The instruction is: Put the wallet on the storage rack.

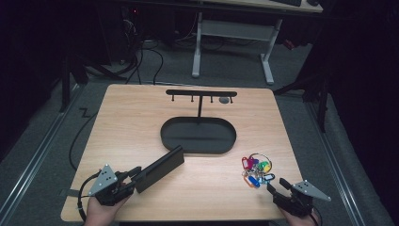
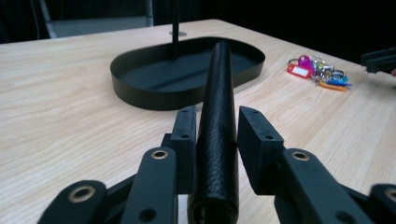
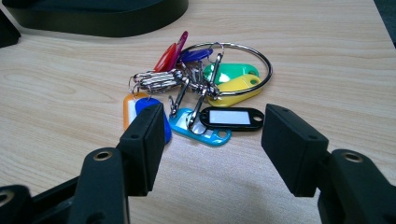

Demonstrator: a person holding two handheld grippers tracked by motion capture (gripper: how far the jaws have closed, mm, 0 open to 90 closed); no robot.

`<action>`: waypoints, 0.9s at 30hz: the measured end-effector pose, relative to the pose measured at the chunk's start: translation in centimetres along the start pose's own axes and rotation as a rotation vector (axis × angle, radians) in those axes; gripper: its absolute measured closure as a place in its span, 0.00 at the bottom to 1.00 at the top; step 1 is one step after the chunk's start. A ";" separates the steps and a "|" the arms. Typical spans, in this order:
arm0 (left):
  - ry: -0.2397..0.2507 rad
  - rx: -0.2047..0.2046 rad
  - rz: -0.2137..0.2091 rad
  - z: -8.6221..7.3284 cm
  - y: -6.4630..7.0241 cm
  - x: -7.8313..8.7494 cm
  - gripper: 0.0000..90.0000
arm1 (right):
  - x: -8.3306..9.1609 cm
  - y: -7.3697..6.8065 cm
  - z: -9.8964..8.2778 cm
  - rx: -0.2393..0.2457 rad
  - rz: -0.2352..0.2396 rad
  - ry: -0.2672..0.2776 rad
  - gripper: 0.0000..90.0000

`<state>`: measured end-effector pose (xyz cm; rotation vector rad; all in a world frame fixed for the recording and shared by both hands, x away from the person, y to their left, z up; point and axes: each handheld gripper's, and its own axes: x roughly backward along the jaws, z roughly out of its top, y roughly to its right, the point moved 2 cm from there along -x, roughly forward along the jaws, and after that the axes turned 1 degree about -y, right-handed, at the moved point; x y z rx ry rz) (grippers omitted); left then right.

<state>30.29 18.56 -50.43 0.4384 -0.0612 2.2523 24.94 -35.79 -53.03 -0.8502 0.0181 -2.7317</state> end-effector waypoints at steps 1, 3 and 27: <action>0.000 0.000 0.000 0.0 0.0 0.0 0.76 | 0.0 0.0 0.0 0.000 0.000 0.000 0.45; -0.007 0.002 -0.009 -0.1 0.0 -0.1 0.75 | 0.0 0.0 0.0 0.001 0.002 -0.001 0.45; -0.130 -0.120 0.042 -0.6 1.0 -1.2 0.73 | -0.1 0.0 0.0 0.001 0.005 -0.003 0.45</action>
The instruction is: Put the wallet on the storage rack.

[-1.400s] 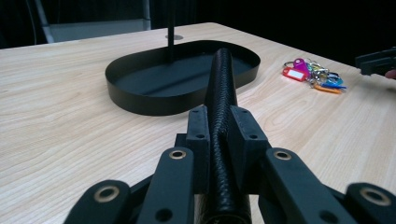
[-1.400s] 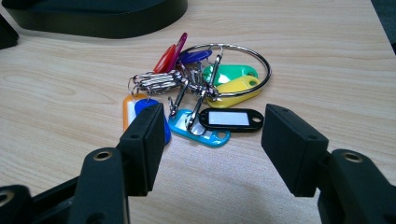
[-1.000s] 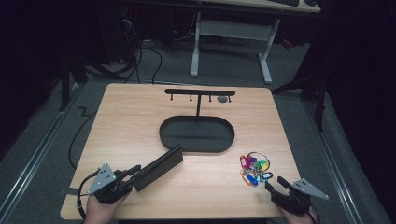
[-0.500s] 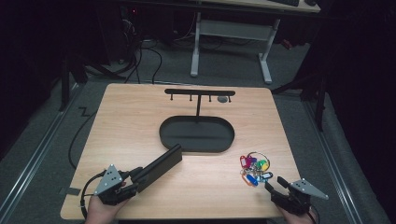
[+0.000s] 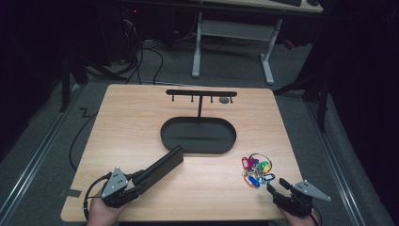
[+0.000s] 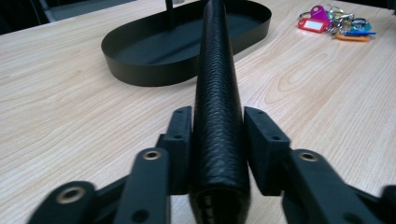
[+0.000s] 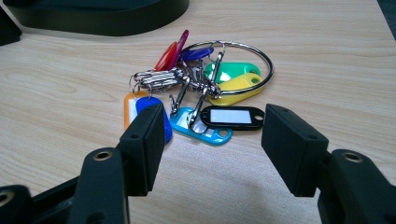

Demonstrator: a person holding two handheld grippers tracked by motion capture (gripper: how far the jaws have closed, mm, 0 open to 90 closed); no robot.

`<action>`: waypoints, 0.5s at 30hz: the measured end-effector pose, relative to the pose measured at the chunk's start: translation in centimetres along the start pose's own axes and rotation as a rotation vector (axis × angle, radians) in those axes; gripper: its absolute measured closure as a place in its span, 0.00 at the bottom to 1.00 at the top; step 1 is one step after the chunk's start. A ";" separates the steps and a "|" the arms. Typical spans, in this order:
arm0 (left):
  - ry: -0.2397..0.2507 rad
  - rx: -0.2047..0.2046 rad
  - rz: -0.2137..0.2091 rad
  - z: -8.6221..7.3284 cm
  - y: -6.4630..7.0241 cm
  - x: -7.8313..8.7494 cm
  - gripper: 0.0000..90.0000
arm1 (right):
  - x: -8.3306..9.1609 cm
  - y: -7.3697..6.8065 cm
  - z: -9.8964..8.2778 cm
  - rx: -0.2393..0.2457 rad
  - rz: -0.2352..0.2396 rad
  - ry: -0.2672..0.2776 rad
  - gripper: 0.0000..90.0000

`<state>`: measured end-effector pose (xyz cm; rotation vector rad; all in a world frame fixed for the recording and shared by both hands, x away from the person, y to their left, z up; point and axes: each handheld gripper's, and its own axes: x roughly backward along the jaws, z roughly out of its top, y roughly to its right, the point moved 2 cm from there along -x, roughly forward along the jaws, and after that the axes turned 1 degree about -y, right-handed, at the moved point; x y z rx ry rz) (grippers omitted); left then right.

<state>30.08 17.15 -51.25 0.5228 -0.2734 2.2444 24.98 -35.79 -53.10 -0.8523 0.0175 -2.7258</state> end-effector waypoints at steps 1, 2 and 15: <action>-0.002 -0.001 0.000 0.0 0.0 0.0 0.74 | 0.0 0.0 0.0 0.000 0.000 -0.001 0.45; -0.003 -0.002 -0.004 0.0 0.1 0.0 0.76 | 0.0 0.0 0.0 -0.002 0.000 -0.003 0.45; -0.100 -0.022 -0.002 1.0 0.5 0.0 0.78 | -0.1 0.0 0.0 -0.006 0.003 -0.005 0.45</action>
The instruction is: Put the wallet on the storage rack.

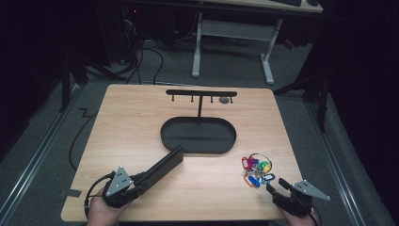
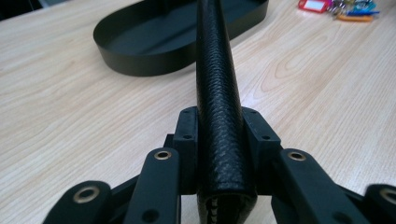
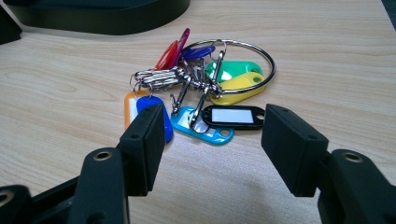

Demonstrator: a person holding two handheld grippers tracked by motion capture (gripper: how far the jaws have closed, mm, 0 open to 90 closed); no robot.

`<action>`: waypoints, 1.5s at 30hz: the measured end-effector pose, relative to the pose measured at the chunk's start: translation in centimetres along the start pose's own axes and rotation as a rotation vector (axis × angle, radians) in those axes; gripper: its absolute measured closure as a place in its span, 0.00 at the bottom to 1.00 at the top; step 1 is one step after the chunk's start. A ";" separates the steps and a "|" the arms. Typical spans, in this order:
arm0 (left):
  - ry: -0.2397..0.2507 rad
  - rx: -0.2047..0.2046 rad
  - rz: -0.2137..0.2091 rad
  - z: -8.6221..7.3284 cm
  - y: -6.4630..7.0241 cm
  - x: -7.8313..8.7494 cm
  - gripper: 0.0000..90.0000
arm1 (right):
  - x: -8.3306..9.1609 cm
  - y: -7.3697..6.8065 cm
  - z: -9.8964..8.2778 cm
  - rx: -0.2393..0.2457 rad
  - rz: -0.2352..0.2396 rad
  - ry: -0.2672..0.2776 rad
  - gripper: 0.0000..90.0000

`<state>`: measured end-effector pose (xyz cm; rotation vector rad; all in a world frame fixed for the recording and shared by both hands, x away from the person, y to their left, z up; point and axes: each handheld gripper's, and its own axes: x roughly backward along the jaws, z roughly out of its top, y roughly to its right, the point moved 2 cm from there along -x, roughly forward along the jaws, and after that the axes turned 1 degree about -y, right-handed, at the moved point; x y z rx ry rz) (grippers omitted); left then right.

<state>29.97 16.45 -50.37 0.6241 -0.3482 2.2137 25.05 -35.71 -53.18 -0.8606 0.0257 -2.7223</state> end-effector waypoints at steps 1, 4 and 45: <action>-0.019 0.000 -0.002 0.2 0.0 0.0 0.78 | 0.0 0.0 0.0 0.001 0.000 0.001 0.45; -0.086 -0.022 -0.008 0.8 -0.1 -0.1 0.78 | 0.1 0.0 0.0 0.000 0.002 0.003 0.45; -0.256 -0.290 -0.002 5.8 1.1 -0.1 0.82 | 0.1 0.0 0.2 0.005 0.018 0.011 0.45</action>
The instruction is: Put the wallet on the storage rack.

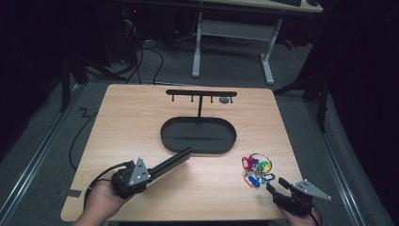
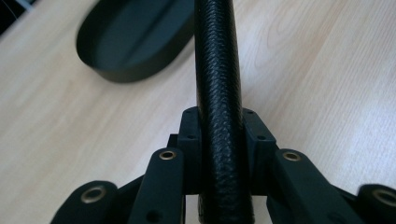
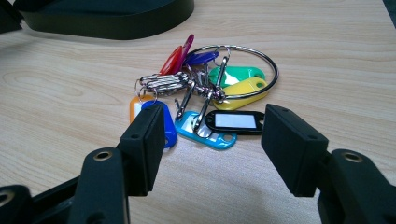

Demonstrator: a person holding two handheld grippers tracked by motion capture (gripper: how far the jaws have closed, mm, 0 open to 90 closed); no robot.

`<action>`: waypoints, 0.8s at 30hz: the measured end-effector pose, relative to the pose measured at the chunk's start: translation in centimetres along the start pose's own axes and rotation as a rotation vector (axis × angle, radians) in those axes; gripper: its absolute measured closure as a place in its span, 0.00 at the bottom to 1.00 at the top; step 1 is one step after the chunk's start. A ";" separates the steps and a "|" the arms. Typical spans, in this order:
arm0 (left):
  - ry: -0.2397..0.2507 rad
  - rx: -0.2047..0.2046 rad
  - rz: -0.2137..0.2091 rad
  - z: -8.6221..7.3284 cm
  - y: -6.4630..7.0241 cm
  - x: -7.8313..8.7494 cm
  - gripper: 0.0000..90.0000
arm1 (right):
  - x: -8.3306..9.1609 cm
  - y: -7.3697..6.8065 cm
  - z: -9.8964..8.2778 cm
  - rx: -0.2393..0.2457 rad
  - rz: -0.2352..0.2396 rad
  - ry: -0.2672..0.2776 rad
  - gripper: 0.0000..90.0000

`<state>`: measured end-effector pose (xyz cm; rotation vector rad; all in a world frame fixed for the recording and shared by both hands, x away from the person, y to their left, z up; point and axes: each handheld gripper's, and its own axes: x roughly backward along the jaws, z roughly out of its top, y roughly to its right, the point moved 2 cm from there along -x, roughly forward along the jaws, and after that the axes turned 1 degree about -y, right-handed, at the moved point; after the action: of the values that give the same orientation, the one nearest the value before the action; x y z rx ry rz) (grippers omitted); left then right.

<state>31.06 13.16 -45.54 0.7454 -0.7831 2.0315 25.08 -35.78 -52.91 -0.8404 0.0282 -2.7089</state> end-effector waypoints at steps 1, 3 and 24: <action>0.011 -0.013 0.007 0.2 0.0 0.2 0.82 | 0.0 0.0 0.0 0.000 0.000 0.000 0.45; 0.023 -0.030 0.015 0.6 -0.1 0.4 0.82 | 0.0 0.0 0.0 0.000 0.000 0.000 0.45; 0.052 -0.270 0.110 4.8 -2.5 -1.7 0.82 | 0.6 0.4 -0.3 -0.013 -0.014 0.007 0.45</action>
<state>35.02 9.99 -43.12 0.5035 -1.0624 1.9800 24.54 -36.33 -52.85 -0.8372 0.0415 -2.7276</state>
